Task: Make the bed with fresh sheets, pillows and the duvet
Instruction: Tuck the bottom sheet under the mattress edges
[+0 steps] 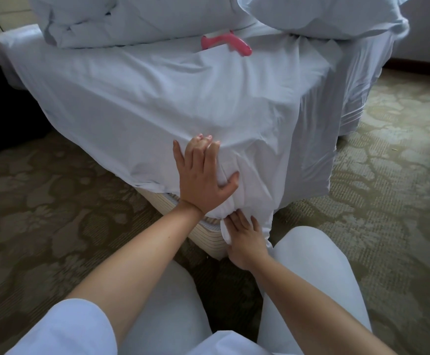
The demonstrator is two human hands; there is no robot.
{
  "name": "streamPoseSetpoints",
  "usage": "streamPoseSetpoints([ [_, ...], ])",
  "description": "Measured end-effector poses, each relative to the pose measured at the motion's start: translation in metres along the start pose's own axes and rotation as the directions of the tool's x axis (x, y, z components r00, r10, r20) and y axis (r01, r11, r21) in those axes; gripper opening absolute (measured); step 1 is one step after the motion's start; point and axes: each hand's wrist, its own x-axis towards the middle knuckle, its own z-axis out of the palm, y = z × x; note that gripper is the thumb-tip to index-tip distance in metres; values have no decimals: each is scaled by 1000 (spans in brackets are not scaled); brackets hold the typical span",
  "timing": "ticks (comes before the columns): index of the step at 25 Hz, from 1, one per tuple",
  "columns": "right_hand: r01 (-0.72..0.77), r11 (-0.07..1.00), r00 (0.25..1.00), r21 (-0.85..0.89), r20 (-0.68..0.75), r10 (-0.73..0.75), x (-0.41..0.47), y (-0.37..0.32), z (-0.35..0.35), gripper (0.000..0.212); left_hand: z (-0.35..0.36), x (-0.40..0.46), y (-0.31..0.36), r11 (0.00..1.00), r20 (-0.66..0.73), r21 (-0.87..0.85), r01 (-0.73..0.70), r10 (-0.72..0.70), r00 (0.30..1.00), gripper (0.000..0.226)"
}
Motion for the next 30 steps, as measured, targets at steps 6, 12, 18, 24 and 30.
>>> streamPoseSetpoints([
  [6,70,998,980,-12,-187,-71,0,10,-5,56,-2,1,-1,1000,6,3,-2,1,1000,61],
  [12,90,986,984,-140,-142,-109,15,6,-4,61,2,1,4,1000,-18,4,28,-27,999,58],
  [18,96,991,988,-93,-115,-107,23,17,2,48,10,0,5,999,-80,-11,48,-49,996,51],
  [24,146,987,964,-72,-213,-158,25,19,-13,30,10,0,4,999,-75,-15,50,-51,996,51],
  [30,114,993,965,0,-236,-111,24,14,-15,28,11,0,3,999,-90,-10,31,-32,995,52],
])
